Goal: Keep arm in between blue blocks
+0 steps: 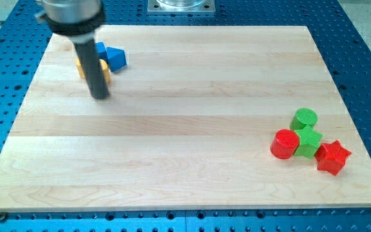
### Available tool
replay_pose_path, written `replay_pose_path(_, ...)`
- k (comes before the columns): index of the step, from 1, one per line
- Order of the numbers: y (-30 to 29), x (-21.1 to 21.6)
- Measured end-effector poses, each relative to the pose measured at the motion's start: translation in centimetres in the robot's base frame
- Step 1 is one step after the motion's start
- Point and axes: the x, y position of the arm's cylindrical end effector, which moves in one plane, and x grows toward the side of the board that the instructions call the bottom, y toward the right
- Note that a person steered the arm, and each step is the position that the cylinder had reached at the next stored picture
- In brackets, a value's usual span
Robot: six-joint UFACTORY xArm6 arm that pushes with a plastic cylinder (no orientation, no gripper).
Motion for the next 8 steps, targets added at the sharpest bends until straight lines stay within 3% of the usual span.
replay_pose_path(1, -8.8, -1.9)
replay_pose_path(2, -9.7, -5.1)
replay_pose_path(4, 5.8, -6.8)
replay_pose_path(5, -2.2, -8.8)
replay_pose_path(6, -2.4, -12.6)
replay_pose_path(7, 10.7, -12.8)
replay_pose_path(8, 13.4, -11.4)
